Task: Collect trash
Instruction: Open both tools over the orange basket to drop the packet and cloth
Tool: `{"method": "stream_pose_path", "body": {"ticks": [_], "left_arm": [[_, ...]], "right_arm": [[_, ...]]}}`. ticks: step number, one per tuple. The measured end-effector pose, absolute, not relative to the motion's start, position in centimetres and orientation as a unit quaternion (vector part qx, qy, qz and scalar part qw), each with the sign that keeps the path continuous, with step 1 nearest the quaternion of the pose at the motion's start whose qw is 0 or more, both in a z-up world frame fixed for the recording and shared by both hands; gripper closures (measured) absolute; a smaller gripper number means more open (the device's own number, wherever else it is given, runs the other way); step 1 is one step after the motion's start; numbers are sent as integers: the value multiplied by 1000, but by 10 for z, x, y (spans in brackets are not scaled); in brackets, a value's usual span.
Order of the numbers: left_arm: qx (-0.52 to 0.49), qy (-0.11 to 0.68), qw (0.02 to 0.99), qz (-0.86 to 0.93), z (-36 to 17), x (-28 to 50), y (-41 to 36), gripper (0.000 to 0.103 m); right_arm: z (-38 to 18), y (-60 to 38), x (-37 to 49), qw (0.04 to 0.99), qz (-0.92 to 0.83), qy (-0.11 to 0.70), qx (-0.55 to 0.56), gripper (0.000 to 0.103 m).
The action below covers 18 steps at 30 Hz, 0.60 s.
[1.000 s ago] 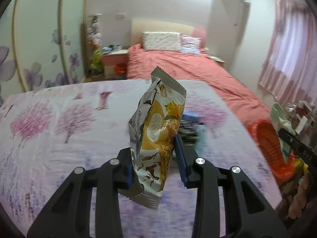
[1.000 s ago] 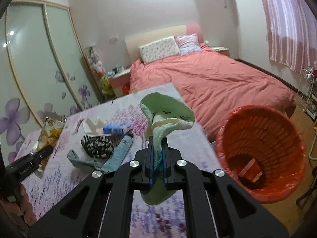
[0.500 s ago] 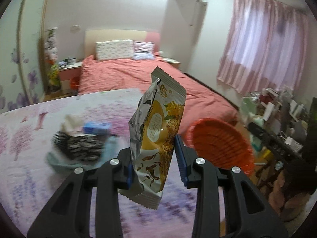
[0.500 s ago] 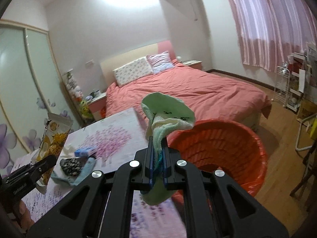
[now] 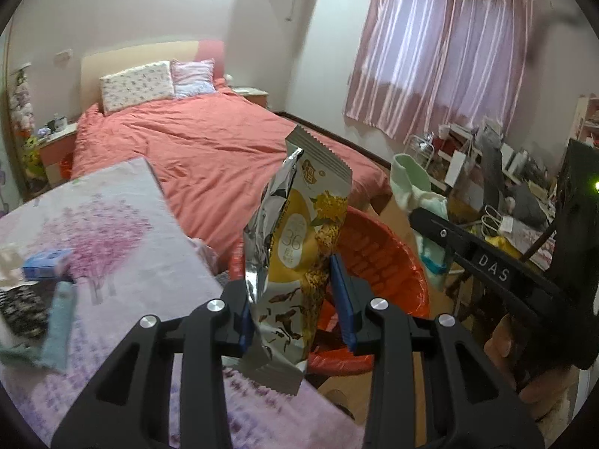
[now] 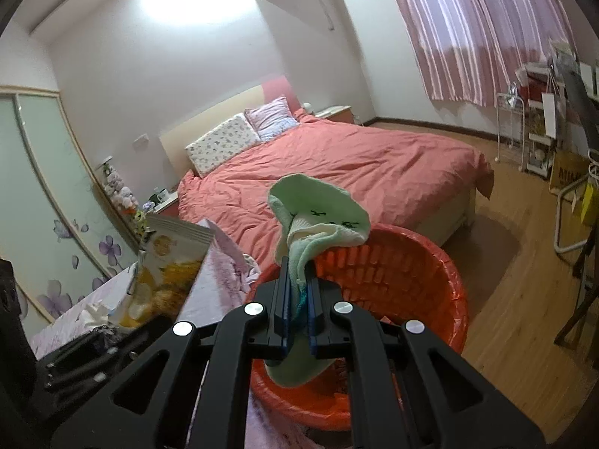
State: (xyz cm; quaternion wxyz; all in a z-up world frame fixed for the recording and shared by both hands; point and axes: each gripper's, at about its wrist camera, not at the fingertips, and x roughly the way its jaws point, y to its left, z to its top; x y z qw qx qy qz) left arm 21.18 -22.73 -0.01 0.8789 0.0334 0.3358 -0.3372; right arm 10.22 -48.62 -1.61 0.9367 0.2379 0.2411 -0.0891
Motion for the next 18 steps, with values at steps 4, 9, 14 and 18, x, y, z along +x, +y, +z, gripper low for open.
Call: {"method": "stream_pose_path", "body": {"ticks": [4, 9, 14, 18], "left_arm": [[43, 356, 874, -329, -21, 228, -246, 62], [54, 377, 869, -316, -41, 243, -255, 48], [59, 386, 872, -297, -50, 248, -242, 44], [72, 377, 884, -267, -47, 245, -222, 36]], "right_arm": [[-29, -500, 109, 928, -94, 251, 259, 91], [-40, -506, 113, 920, -94, 263, 275, 68], [-40, -496, 106, 921, -105, 272, 260, 53], [-37, -487, 104, 922, -116, 279, 241, 45]]}}
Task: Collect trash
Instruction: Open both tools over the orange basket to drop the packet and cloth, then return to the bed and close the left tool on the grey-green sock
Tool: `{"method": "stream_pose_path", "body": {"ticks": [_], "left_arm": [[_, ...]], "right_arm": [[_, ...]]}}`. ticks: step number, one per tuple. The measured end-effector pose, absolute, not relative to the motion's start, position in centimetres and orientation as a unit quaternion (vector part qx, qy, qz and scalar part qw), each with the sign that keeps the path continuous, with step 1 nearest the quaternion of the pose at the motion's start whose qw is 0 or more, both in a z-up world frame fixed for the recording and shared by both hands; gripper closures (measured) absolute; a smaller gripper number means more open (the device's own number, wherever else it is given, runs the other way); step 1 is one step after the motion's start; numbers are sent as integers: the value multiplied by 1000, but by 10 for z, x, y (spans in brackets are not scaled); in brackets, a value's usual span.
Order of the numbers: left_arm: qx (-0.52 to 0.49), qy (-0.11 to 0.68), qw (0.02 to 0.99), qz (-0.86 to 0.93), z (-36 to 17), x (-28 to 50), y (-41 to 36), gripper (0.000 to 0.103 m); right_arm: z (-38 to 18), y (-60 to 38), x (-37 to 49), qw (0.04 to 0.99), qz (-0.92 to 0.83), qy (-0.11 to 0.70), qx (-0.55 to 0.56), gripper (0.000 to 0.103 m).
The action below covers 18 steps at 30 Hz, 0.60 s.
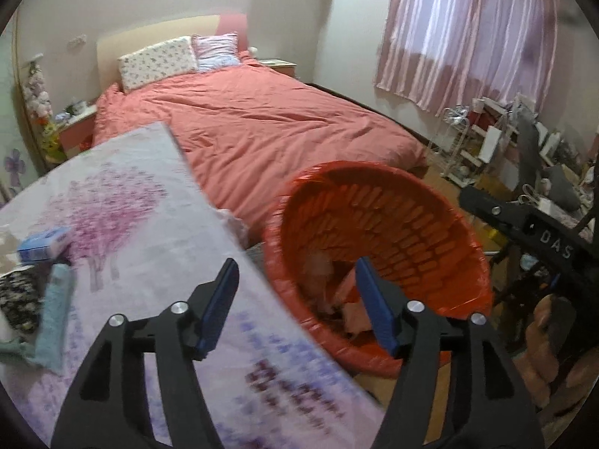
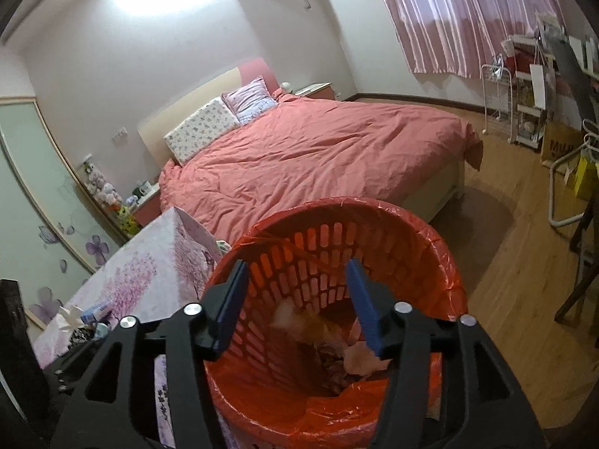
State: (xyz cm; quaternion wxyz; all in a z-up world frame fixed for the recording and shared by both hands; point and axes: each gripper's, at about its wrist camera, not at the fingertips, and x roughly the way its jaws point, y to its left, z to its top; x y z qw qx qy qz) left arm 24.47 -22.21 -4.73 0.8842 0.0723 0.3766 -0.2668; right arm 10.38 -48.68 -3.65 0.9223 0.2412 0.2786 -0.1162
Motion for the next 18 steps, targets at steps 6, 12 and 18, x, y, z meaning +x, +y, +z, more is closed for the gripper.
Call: {"method": "stream_pose_path", "body": {"ticks": [6, 12, 18], "left_arm": [[91, 360, 902, -221, -38, 230, -175, 28], [90, 348, 919, -161, -30, 216, -108, 26], [67, 348, 932, -76, -23, 217, -31, 24]], "right_arm": [[-29, -459, 103, 930, -130, 284, 192, 32], [-24, -421, 106, 936, -105, 297, 155, 31], [-24, -375, 111, 939, -75, 312, 122, 31]]}}
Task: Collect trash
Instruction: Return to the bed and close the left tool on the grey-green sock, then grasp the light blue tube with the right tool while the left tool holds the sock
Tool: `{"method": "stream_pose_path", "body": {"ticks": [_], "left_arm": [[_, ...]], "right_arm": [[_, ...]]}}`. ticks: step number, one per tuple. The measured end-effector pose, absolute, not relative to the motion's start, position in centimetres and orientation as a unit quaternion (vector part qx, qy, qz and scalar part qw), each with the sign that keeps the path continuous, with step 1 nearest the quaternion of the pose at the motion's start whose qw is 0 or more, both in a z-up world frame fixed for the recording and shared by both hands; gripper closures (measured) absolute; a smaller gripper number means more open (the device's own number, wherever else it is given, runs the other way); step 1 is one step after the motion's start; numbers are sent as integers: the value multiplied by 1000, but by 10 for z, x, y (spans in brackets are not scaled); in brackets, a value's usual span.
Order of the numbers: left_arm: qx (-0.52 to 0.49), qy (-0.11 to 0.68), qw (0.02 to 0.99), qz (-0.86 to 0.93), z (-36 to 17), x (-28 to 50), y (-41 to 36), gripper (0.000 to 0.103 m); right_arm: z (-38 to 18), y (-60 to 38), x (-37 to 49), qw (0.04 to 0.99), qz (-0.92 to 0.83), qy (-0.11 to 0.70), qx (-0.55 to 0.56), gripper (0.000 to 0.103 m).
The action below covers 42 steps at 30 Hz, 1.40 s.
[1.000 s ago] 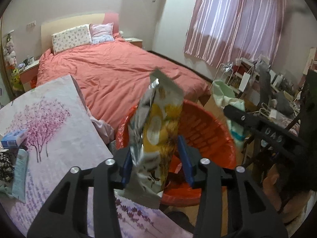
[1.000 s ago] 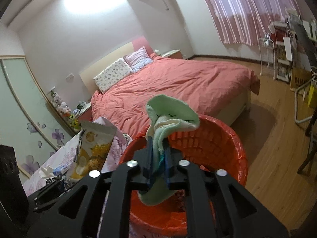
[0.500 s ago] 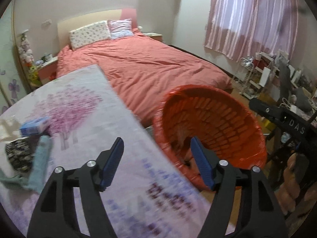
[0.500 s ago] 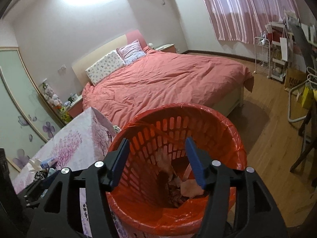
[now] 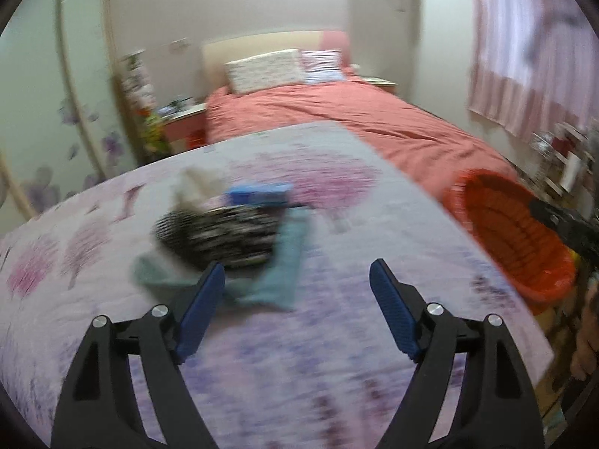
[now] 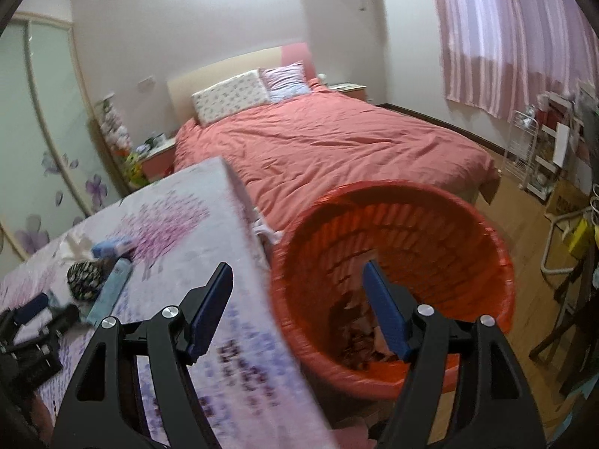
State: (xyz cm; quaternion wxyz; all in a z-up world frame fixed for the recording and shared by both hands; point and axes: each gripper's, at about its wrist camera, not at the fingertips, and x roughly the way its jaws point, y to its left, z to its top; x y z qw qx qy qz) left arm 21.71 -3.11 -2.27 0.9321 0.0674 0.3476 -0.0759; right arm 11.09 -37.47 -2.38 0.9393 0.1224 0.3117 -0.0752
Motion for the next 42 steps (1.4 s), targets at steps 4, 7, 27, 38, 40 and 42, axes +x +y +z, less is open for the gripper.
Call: {"method": "stream_pose_path", "body": {"ticks": [4, 7, 27, 38, 40, 42], "left_arm": [[21, 365, 930, -19, -29, 226, 25, 24], [-26, 388, 921, -6, -39, 238, 56, 25], [-36, 421, 905, 43, -61, 268, 110, 91], [-18, 423, 900, 105, -66, 275, 161, 89], [-4, 421, 901, 107, -69, 274, 158, 89], [-10, 421, 901, 104, -70, 275, 159, 89]], "right_arm": [[-25, -350, 111, 941, -62, 319, 100, 31], [-26, -334, 113, 941, -52, 325, 84, 31], [-36, -261, 131, 935, 8, 354, 27, 31], [-44, -206, 172, 912, 75, 399, 56, 32], [-46, -189, 180, 908, 83, 408, 46, 32], [-50, -179, 183, 906, 83, 413, 35, 32]]}}
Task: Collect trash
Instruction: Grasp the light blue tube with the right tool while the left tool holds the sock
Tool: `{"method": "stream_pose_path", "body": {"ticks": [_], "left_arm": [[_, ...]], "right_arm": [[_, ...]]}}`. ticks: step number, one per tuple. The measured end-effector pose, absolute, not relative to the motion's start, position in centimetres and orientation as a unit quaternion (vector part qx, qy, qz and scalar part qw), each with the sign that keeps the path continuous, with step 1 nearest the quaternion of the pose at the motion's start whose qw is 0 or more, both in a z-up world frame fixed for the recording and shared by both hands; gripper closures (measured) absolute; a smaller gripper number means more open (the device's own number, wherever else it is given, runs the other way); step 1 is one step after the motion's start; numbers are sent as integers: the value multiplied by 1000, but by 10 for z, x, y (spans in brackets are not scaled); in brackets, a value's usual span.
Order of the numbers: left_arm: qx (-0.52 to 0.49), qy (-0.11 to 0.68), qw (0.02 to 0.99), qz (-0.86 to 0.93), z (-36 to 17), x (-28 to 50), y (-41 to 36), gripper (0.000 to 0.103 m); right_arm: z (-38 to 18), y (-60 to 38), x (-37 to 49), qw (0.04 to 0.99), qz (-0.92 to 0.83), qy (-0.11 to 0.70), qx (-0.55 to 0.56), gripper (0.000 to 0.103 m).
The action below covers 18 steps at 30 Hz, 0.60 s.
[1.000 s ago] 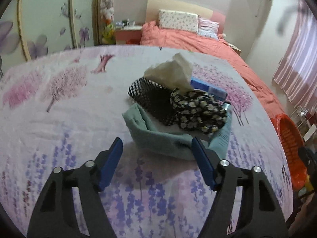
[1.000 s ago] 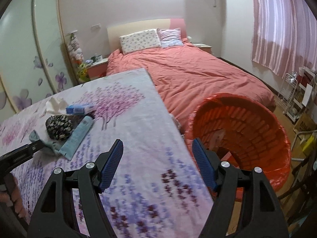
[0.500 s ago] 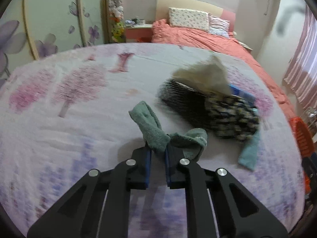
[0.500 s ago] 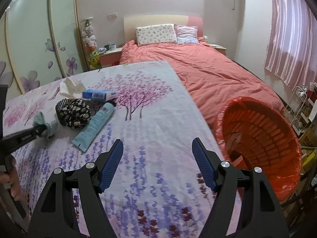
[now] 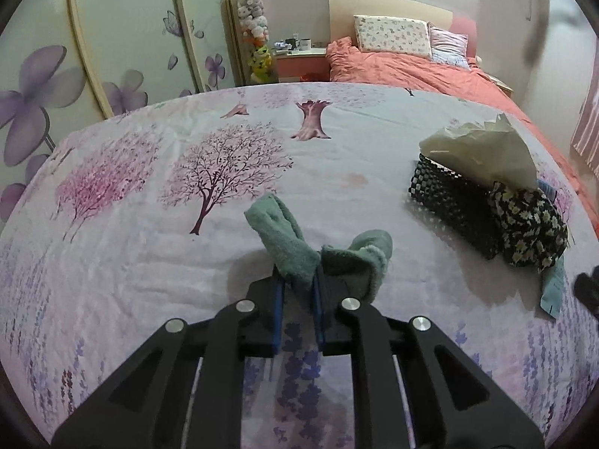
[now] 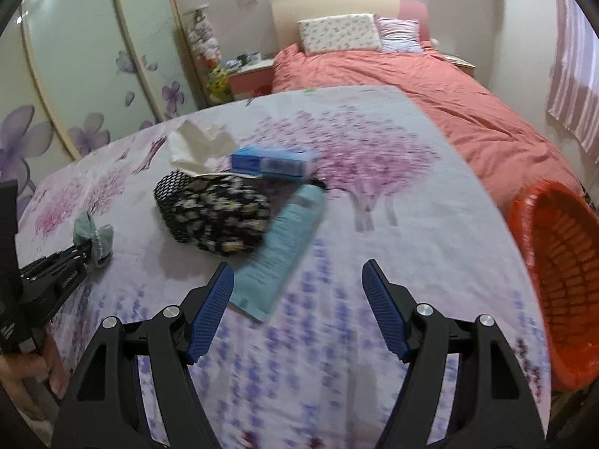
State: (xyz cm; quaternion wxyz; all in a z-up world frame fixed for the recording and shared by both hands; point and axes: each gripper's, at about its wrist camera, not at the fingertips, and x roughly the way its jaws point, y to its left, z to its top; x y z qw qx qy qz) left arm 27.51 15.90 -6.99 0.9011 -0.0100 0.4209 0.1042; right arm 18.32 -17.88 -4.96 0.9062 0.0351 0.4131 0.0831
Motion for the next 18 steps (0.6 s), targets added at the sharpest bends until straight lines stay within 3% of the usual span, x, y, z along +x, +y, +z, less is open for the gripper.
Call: {"method": "stream_pose_path", "body": {"ticks": [5, 8, 10, 18], "left_arm": [[-35, 421, 902, 93, -71, 276, 167, 89], [-43, 421, 902, 88, -72, 276, 169, 89], [-45, 421, 902, 87, -72, 276, 170, 89], [-49, 421, 902, 86, -73, 277, 172, 89]], "right_arm": [[-62, -162, 198, 898, 63, 436, 1, 36], [-66, -173, 199, 897, 47, 439, 7, 51], [-65, -187, 198, 898, 41, 438, 20, 68], [-67, -228, 185, 899, 19, 436, 31, 68]]}}
